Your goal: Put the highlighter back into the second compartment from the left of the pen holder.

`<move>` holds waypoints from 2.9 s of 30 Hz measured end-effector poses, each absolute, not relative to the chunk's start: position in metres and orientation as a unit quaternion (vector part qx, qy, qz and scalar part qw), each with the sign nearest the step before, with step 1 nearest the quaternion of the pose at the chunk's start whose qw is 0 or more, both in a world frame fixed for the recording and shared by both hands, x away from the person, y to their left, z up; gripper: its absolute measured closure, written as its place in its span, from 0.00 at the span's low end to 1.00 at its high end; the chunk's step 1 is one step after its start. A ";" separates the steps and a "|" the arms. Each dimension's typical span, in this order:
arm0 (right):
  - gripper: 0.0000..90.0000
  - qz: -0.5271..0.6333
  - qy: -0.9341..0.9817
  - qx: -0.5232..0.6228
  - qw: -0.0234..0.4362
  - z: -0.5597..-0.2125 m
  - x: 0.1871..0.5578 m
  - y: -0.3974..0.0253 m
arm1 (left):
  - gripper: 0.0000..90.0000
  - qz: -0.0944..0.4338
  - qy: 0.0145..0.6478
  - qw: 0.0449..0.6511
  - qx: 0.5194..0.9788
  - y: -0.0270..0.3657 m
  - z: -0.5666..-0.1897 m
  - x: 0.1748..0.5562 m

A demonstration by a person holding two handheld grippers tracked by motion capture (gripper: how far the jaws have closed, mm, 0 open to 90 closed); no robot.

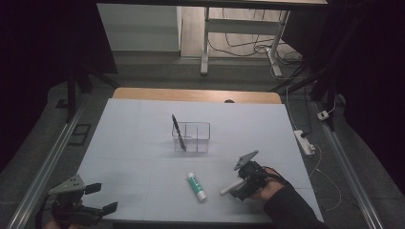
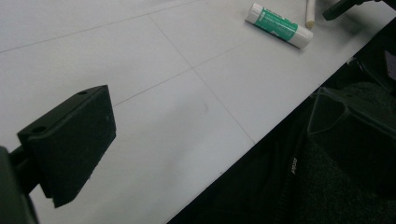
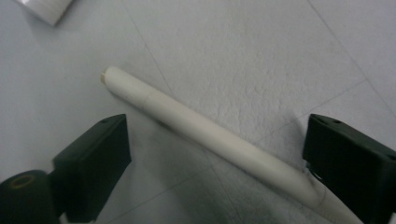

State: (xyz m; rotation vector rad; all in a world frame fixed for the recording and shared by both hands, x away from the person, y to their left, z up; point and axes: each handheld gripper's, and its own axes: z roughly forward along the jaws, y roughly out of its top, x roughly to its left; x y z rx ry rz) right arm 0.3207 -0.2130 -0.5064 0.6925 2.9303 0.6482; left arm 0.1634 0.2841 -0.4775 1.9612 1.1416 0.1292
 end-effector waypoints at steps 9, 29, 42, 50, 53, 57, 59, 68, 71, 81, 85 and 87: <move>0.26 0.197 0.958 0.201 0.053 -0.506 0.323 -0.213 | 0.01 0.051 0.456 0.420 0.783 0.284 -0.478 0.164; 0.88 0.176 0.969 0.172 0.029 -0.498 0.320 -0.204 | 0.01 0.052 0.454 0.418 0.785 0.284 -0.478 0.164; 0.88 0.200 0.953 0.227 0.024 -0.492 0.324 -0.206 | 0.02 0.053 0.453 0.418 0.785 0.284 -0.477 0.163; 0.88 0.235 0.944 0.232 0.024 -0.483 0.325 -0.209 | 0.02 0.053 0.454 0.418 0.785 0.284 -0.477 0.163; 0.88 0.248 0.939 0.239 0.022 -0.479 0.326 -0.210 | 0.02 0.052 0.454 0.418 0.785 0.284 -0.477 0.164; 0.88 0.270 0.931 0.243 0.027 -0.472 0.327 -0.211 | 0.02 0.052 0.454 0.418 0.785 0.284 -0.478 0.164; 0.88 0.281 0.928 0.243 0.031 -0.468 0.327 -0.211 | 0.02 0.052 0.455 0.418 0.785 0.284 -0.478 0.164; 0.88 0.320 0.913 0.250 0.046 -0.453 0.328 -0.207 | 0.02 0.051 0.457 0.417 0.784 0.284 -0.478 0.164; 0.88 0.335 0.905 0.256 0.053 -0.447 0.329 -0.204 | 0.02 0.050 0.458 0.417 0.784 0.284 -0.478 0.164; 0.88 0.365 0.891 0.262 0.071 -0.434 0.330 -0.197 | 0.02 0.048 0.461 0.415 0.783 0.284 -0.478 0.165; 0.88 0.373 0.887 0.260 0.078 -0.429 0.332 -0.191 | 0.02 0.048 0.461 0.414 0.783 0.283 -0.478 0.165; 0.88 0.379 0.885 0.261 0.078 -0.427 0.333 -0.187 | 0.02 0.048 0.462 0.414 0.783 0.283 -0.478 0.165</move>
